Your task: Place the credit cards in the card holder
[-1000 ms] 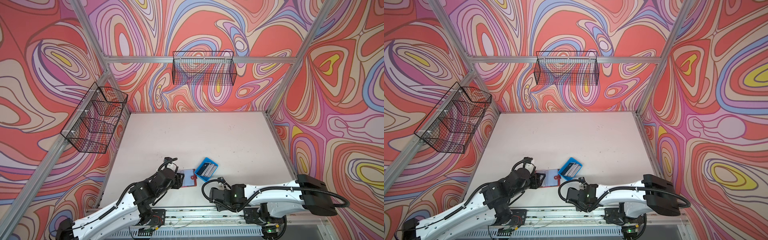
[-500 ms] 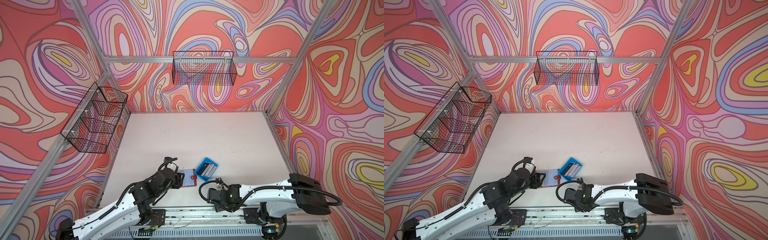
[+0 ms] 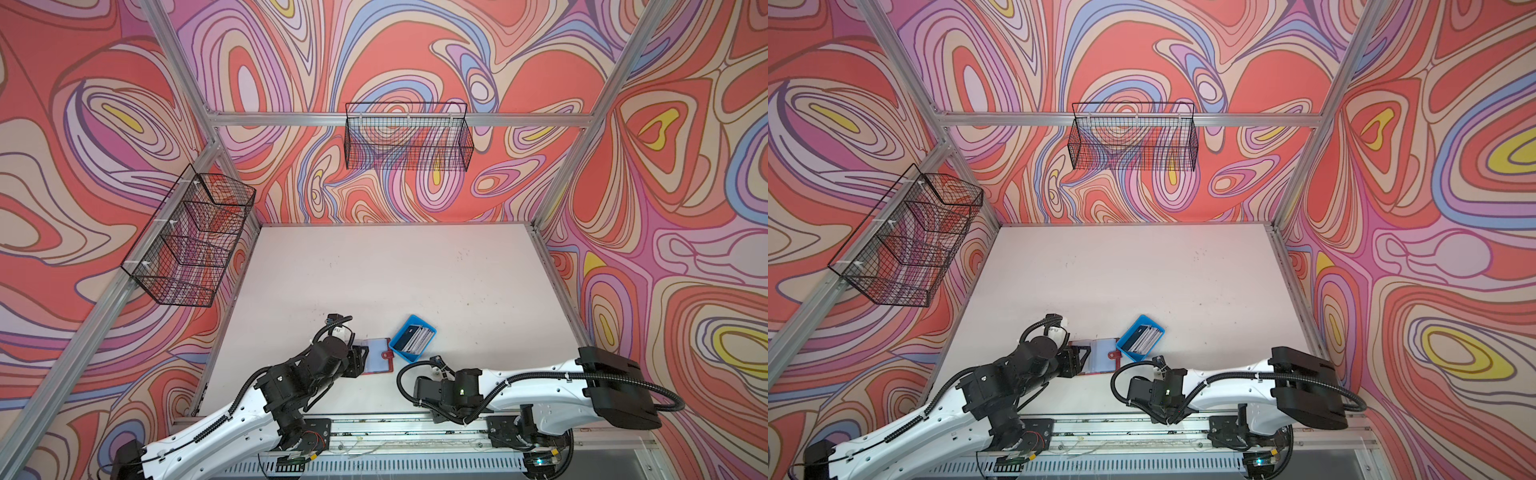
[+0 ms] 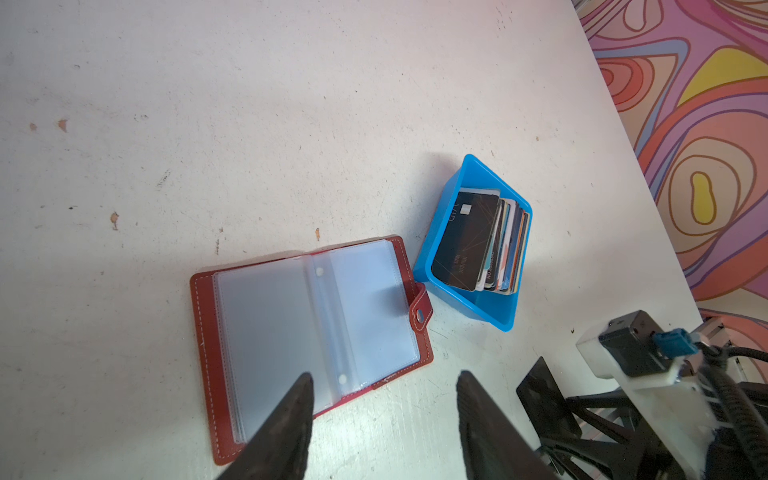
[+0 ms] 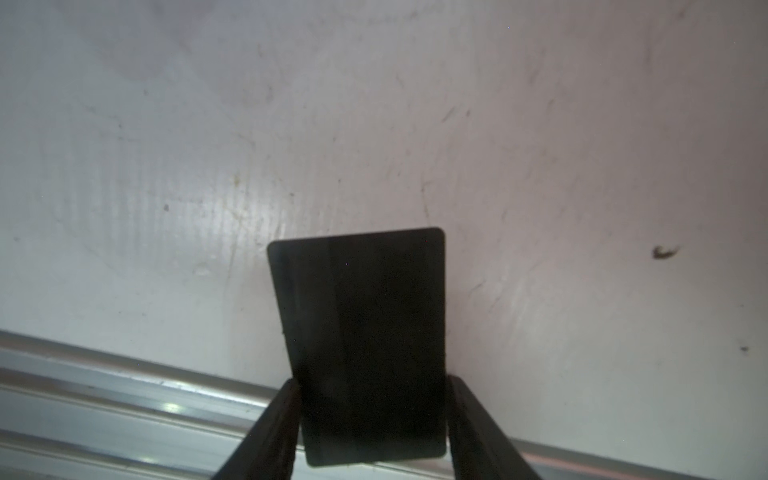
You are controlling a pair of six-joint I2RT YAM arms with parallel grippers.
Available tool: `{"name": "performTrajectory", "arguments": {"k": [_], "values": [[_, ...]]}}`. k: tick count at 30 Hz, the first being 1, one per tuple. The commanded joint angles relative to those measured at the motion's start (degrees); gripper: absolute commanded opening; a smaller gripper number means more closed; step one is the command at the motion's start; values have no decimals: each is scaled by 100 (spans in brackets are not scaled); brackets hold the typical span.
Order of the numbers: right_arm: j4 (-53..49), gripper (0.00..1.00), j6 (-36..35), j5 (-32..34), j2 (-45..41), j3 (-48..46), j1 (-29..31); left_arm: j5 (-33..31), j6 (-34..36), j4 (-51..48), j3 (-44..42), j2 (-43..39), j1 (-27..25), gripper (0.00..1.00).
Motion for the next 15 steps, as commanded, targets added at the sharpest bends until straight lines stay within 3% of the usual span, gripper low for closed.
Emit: {"name": "performTrajectory", "arguments": {"k": [1, 11, 15], "values": [[417, 52, 187, -325, 289, -330, 30, -32, 49, -3, 153, 68, -15, 57], [-15, 51, 339, 131, -422, -118, 30, 166, 40, 190, 119, 144, -11, 57], [-209, 70, 248, 134, -428, -99, 30, 187, 36, 228, 109, 195, -12, 57]]}}
